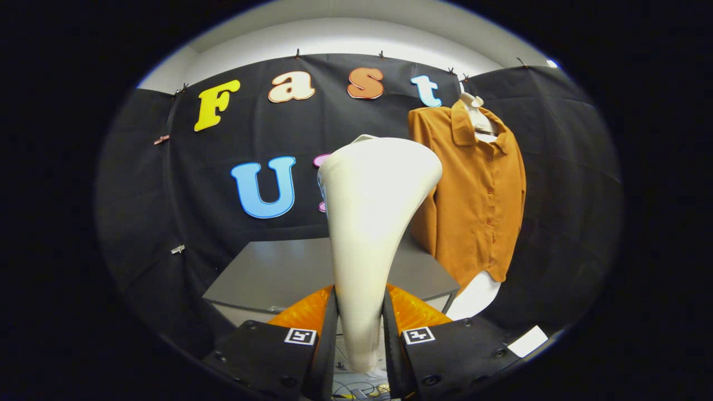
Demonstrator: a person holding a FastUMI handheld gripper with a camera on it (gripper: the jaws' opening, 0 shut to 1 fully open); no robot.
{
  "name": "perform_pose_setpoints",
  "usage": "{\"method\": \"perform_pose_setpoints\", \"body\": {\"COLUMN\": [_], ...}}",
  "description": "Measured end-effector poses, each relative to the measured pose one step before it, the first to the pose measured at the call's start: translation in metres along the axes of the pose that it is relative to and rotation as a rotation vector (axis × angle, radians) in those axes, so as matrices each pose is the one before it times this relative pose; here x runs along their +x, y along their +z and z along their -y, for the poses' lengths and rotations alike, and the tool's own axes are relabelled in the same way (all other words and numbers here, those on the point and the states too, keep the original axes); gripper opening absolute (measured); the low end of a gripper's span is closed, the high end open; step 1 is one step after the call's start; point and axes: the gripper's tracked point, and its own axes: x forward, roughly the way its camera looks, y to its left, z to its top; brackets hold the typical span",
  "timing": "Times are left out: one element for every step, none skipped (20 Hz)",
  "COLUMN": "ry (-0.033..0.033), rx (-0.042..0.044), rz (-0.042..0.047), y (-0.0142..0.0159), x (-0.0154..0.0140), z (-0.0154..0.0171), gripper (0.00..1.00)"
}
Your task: Iron the clothes twice with a garment steamer, once on the left side and once on the right side.
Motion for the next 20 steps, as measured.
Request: {"method": "perform_pose_setpoints", "body": {"ry": [-0.01247, -0.00999, -0.00836, -0.00889, -0.01087, -0.01368, -0.01331, -0.00641, -0.00160, 0.00288, 0.00850, 0.01300, 0.01455, 0.01727, 0.02383, 0.02626, 0.02709, 0.02907, 0.02715, 0.01822], "rx": [0.00921, 0.01122, 0.01059, 0.00827, 0.00683, 0.00553, 0.00656, 0.00920, 0.00713, 0.00636, 0.00626, 0.00697, 0.00634, 0.00774, 0.00749, 0.00698, 0.00448, 0.00857, 0.00879, 0.00590], "rz": [0.00838, 0.00838, 0.01254, 0.01479, 0.02178, 0.01673, 0.01145, 0.00857, 0.00714, 0.00822, 0.00429, 0.00104, 0.00102, 0.00083, 0.00043, -0.00211, -0.00408, -0.00291, -0.00457, -0.00529], "y": [0.00364, 0.00445, 0.00474, 0.00632, 0.00790, 0.00636, 0.00572, 0.00614, 0.00568, 0.00567, 0.00561, 0.00490, 0.00382, 0.00389, 0.00300, 0.00138, 0.00163, 0.00252, 0.00101, 0.00033], "x": [-0.00302, -0.00127, 0.00020, 0.00192, 0.00133, 0.00263, 0.00548, 0.00813, 0.00819, 0.01054, 0.01016, 0.01104, 0.01166, 0.01085, 0.01131, 0.00989, 0.01149, 0.00952, 0.00938, 0.00839], "z": [0.00978, 0.01005, 0.01050, 0.01160, 0.01447, 0.01615, 0.01637, 0.01627, 0.01298, 0.01307, 0.01128, 0.00982, 0.00919, 0.00860, 0.00603, 0.00547, 0.00570, 0.00451, 0.00388, 0.00404], "gripper": [0.42, 0.42, 0.41, 0.42, 0.42, 0.42, 0.41, 0.42, 0.42, 0.42, 0.41, 0.41, 0.41, 0.41, 0.41, 0.42, 0.41, 0.42, 0.41, 0.42]}}
